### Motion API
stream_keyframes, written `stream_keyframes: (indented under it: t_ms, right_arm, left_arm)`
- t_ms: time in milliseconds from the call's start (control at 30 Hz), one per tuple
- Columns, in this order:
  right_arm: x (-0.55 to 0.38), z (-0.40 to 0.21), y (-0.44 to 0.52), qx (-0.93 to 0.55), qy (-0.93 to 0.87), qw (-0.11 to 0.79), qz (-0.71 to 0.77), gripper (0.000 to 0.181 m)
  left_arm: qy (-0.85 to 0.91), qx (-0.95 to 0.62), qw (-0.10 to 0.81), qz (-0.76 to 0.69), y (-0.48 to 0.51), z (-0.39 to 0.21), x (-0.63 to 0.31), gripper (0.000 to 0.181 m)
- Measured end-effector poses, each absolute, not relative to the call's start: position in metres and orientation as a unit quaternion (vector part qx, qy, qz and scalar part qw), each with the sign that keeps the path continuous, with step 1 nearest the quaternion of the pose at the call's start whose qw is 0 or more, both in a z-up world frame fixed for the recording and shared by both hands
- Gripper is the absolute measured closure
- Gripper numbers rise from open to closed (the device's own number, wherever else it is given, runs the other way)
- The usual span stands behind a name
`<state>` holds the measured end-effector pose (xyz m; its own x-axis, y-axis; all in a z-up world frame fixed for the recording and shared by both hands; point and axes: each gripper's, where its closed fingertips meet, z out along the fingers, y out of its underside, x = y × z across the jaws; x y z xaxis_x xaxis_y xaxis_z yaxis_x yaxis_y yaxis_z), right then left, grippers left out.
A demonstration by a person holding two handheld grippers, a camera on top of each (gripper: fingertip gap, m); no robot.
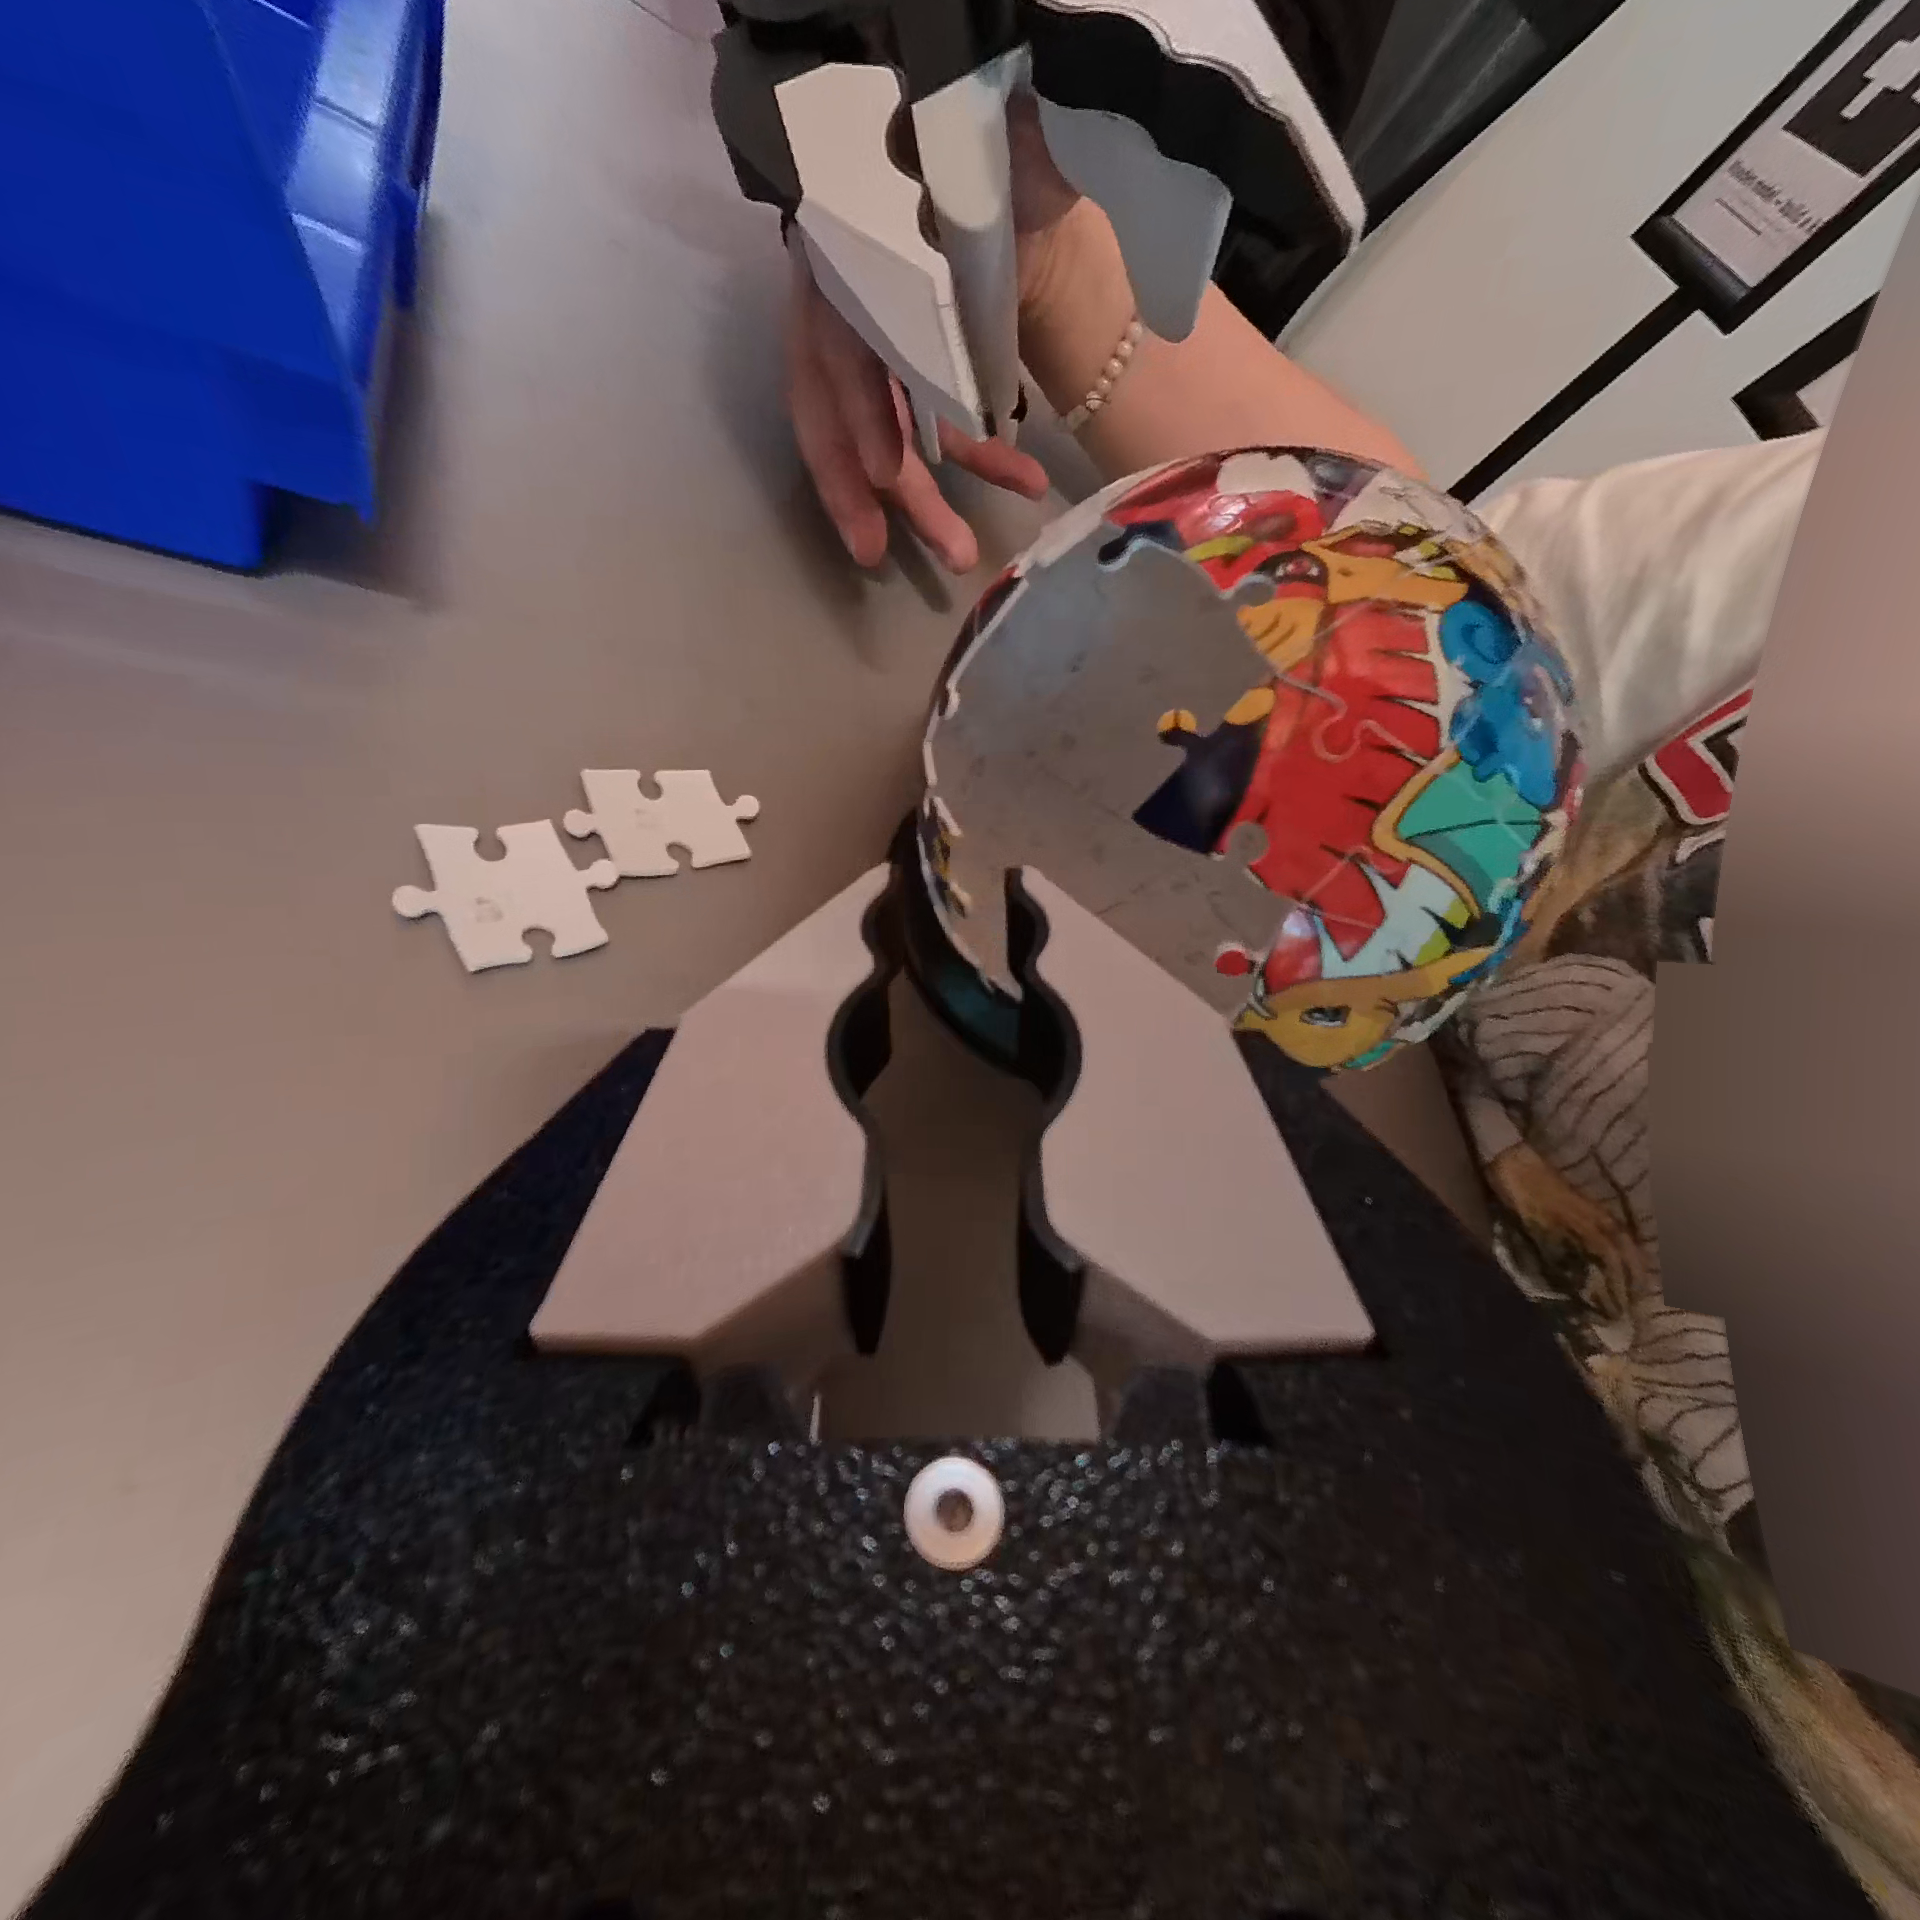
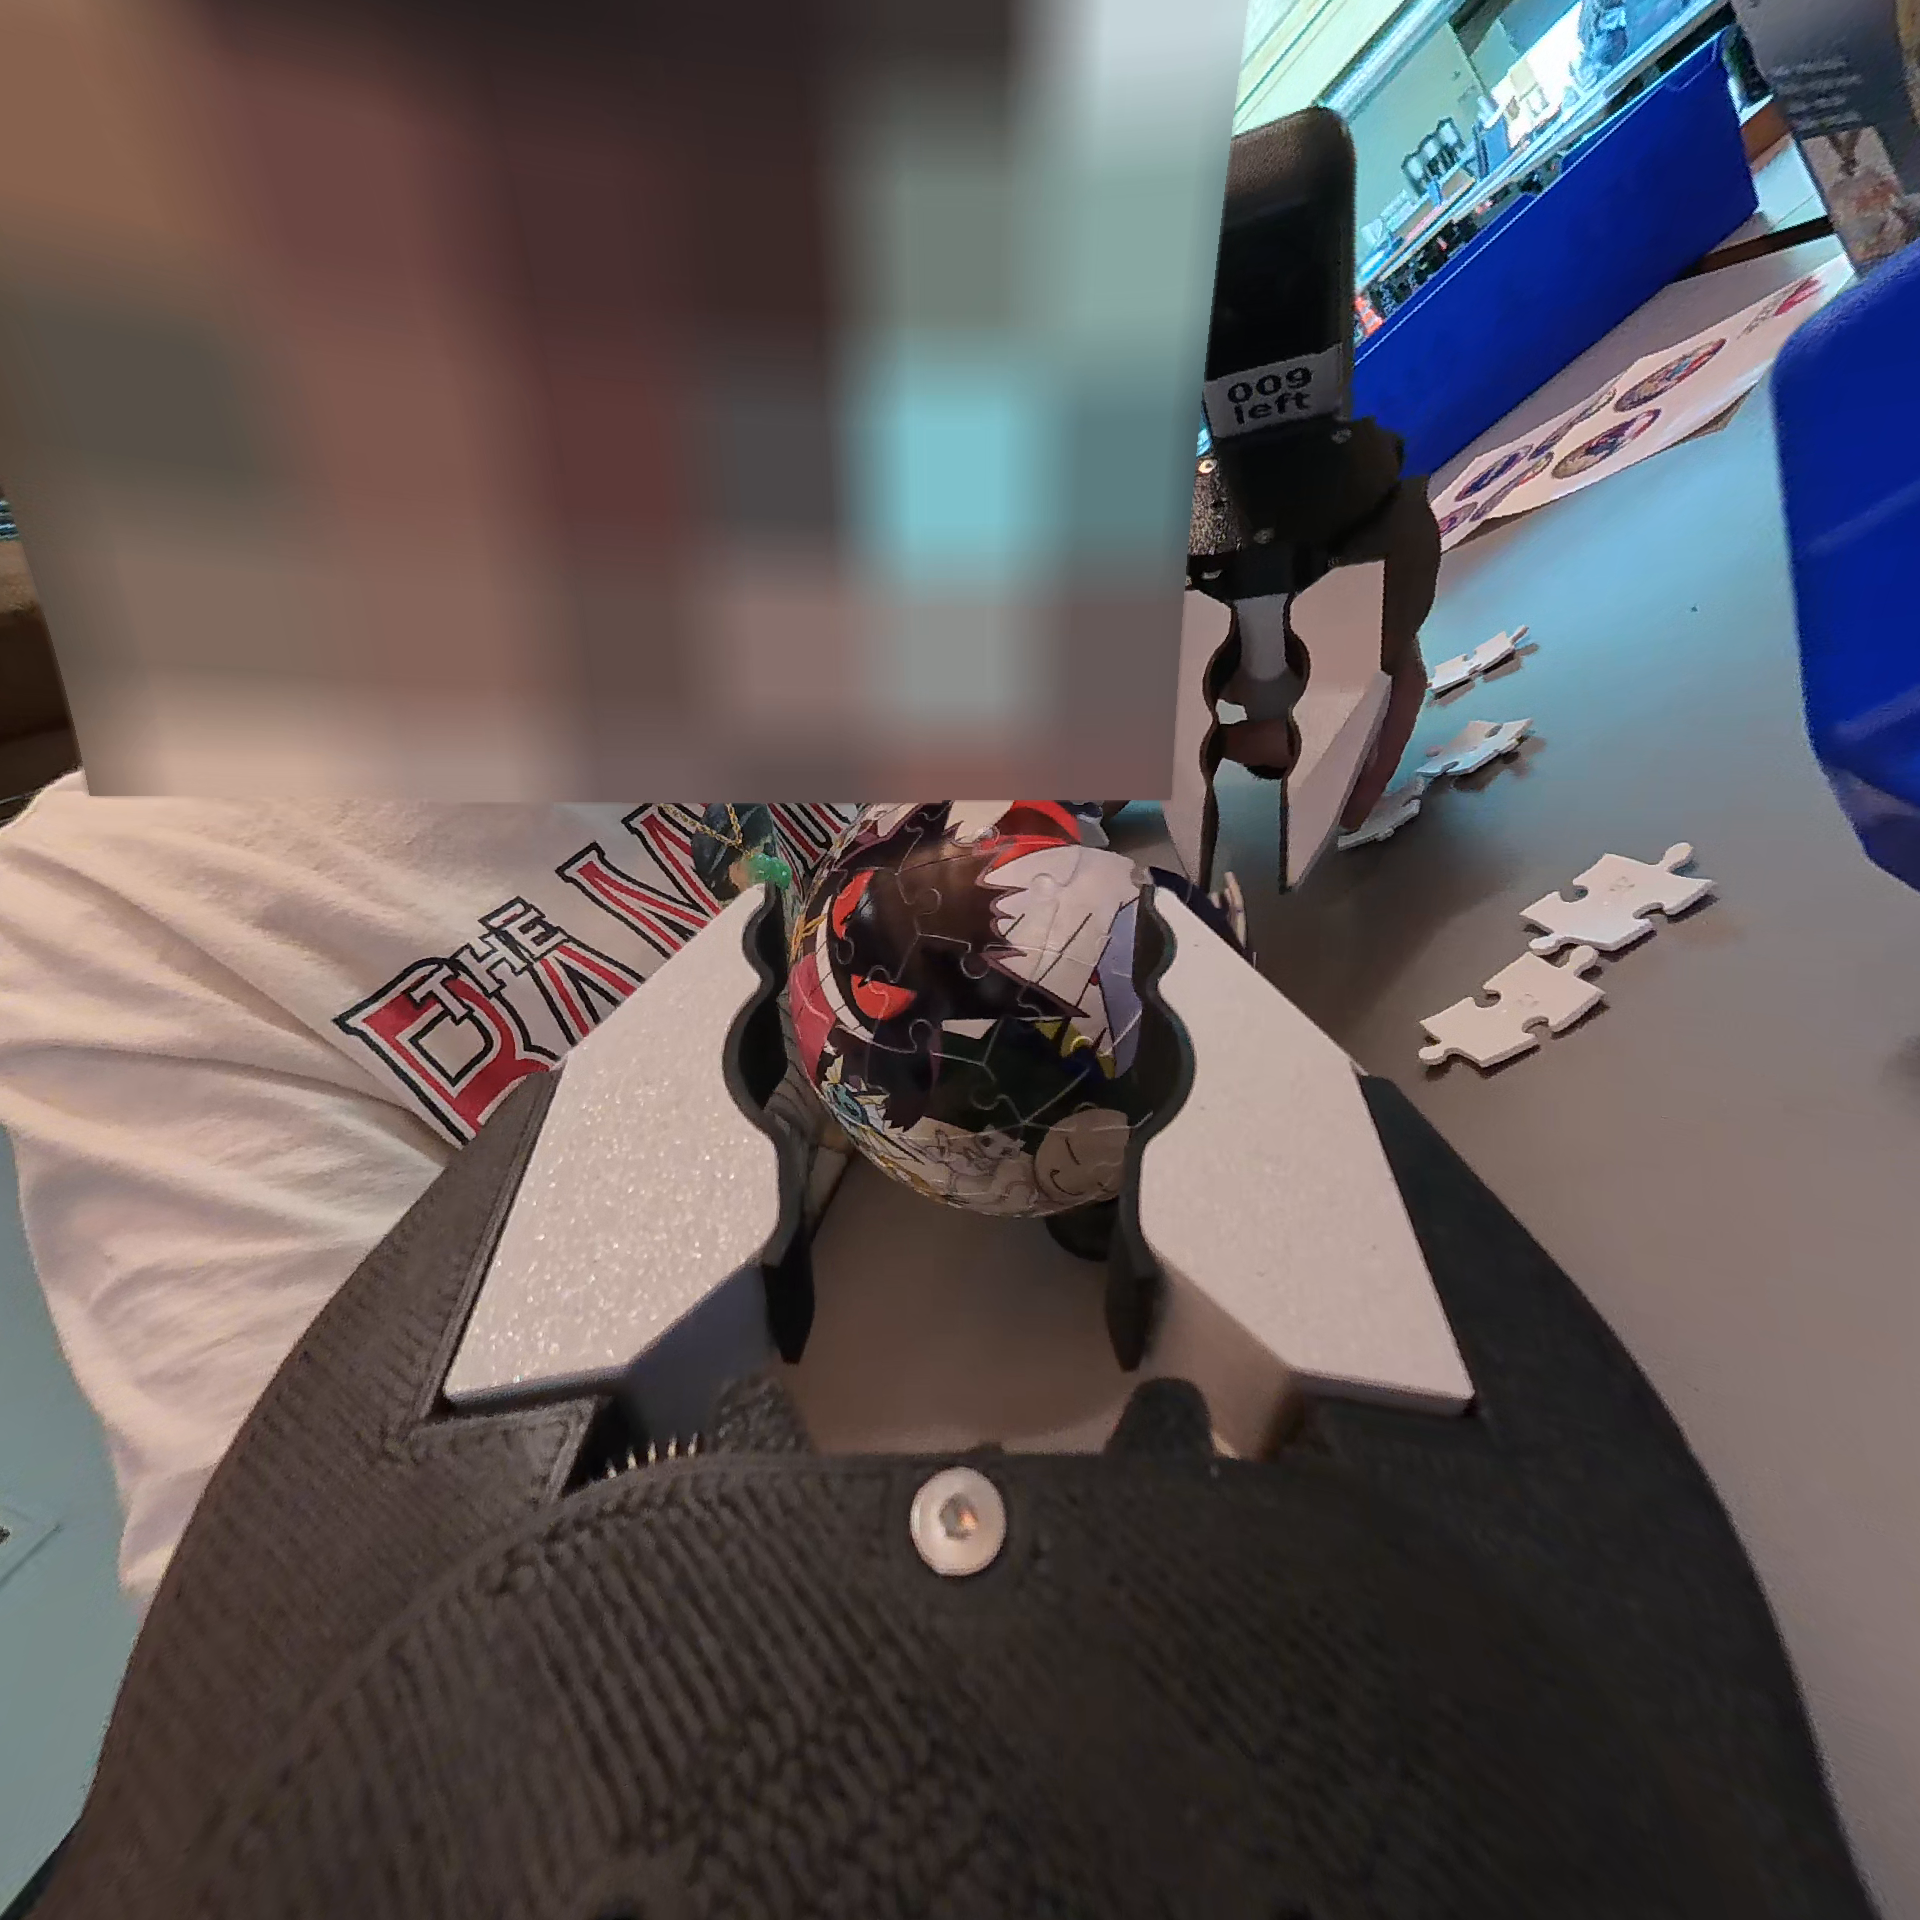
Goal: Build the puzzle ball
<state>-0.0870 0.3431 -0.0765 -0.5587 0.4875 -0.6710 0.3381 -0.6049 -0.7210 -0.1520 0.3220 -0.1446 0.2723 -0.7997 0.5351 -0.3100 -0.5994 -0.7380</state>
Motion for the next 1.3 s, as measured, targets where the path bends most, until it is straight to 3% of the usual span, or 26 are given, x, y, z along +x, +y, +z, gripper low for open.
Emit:
stream_keyframes:
  t_ms: [633,700,800,1033,1300]
  right_arm:
    - [-0.087,-0.080,0.343,-0.471,-0.442,0.046,0.762,0.117]
    - [-0.088,-0.083,0.343,-0.476,-0.445,0.043,0.757,0.117]
    - [-0.088,-0.083,0.343,-0.477,-0.443,0.041,0.758,0.117]
    - [-0.088,-0.086,0.343,-0.481,-0.445,0.038,0.755,0.117]
    - [-0.089,-0.088,0.343,-0.484,-0.446,0.037,0.752,0.117]
  left_arm:
    - [0.371,-0.802,0.128,-0.450,0.321,-0.164,-0.130,0.175]
    - [0.364,-0.810,0.109,-0.446,0.320,-0.167,-0.132,0.170]
    - [0.362,-0.830,0.086,-0.415,0.320,-0.180,-0.138,0.148]
    - [0.367,-0.819,0.067,-0.436,0.310,-0.178,-0.129,0.178]
    - [0.347,-0.819,0.069,-0.452,0.312,-0.177,-0.126,0.178]
